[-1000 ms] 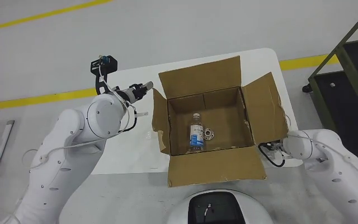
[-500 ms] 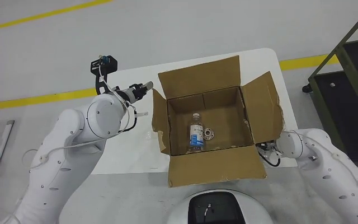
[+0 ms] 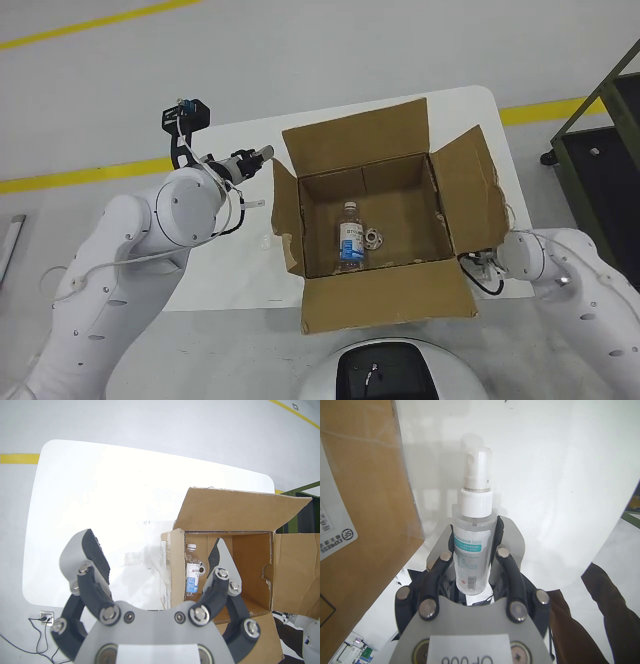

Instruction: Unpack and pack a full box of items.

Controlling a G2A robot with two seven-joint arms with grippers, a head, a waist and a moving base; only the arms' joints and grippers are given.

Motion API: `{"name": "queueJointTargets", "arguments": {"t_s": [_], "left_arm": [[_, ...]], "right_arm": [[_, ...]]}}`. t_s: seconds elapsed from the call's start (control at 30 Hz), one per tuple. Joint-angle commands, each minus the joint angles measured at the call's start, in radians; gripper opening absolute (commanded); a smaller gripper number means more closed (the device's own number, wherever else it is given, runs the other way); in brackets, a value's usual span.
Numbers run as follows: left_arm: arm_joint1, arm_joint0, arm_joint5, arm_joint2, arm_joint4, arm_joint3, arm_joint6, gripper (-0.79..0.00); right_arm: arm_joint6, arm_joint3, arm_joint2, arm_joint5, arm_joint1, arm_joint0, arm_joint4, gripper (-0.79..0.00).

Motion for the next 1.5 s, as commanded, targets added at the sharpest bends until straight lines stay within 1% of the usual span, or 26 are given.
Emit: {"name": "queueJointTargets", "arguments": {"t_s": [0.0, 0.13, 0.23, 0.37, 0.43, 0.53, 0.6, 0.73, 0.87, 0.93, 1.03, 1.1, 1.23, 1.3, 1.47], "left_arm": [[0.000, 0.000, 0.000, 0.000, 0.000, 0.000, 0.000, 0.000], [0.000, 0.000, 0.000, 0.000, 0.000, 0.000, 0.000, 0.000], [0.000, 0.000, 0.000, 0.000, 0.000, 0.000, 0.000, 0.000], [0.000, 0.000, 0.000, 0.000, 0.000, 0.000, 0.000, 0.000], [0.000, 0.000, 0.000, 0.000, 0.000, 0.000, 0.000, 0.000], [0.000, 0.000, 0.000, 0.000, 0.000, 0.000, 0.000, 0.000], [0.000, 0.000, 0.000, 0.000, 0.000, 0.000, 0.000, 0.000], [0.000, 0.000, 0.000, 0.000, 0.000, 0.000, 0.000, 0.000], [0.000, 0.000, 0.000, 0.000, 0.000, 0.000, 0.000, 0.000], [0.000, 0.000, 0.000, 0.000, 0.000, 0.000, 0.000, 0.000], [0.000, 0.000, 0.000, 0.000, 0.000, 0.000, 0.000, 0.000], [0.000, 0.000, 0.000, 0.000, 0.000, 0.000, 0.000, 0.000], [0.000, 0.000, 0.000, 0.000, 0.000, 0.000, 0.000, 0.000], [0.000, 0.000, 0.000, 0.000, 0.000, 0.000, 0.000, 0.000], [0.000, 0.000, 0.000, 0.000, 0.000, 0.000, 0.000, 0.000]], "right_arm": [[-0.002, -0.013, 0.037, 0.018, 0.003, -0.011, 0.007, -0.785], [-0.022, -0.055, 0.156, 0.053, 0.009, -0.048, 0.084, -0.785], [-0.053, -0.086, 0.284, 0.071, 0.016, -0.083, 0.157, -0.785], [-0.111, -0.102, 0.497, 0.065, 0.018, -0.120, 0.367, -0.785], [-0.125, -0.099, 0.594, 0.028, 0.019, -0.132, 0.484, -0.785], [-0.130, -0.059, 0.696, -0.059, 0.017, -0.126, 0.693, -0.785], [-0.140, -0.026, 0.734, -0.124, 0.017, -0.115, 0.800, -0.785], [-0.166, 0.032, 0.767, -0.193, 0.018, -0.080, 0.975, -0.785], [-0.150, 0.061, 0.753, -0.240, 0.013, -0.043, 1.208, -0.785], [-0.132, 0.062, 0.723, -0.263, 0.013, -0.022, 1.287, -0.785], [-0.101, 0.064, 0.650, -0.267, 0.014, 0.020, 1.349, -0.785], [-0.088, 0.043, 0.585, -0.266, 0.016, 0.051, 1.348, -0.785], [-0.107, 0.013, 0.437, -0.242, 0.016, 0.101, 1.285, -0.785], [-0.119, -0.003, 0.355, -0.226, 0.016, 0.129, 1.218, -0.785], [-0.156, -0.024, 0.171, -0.186, 0.019, 0.198, 0.963, -0.785]]}}
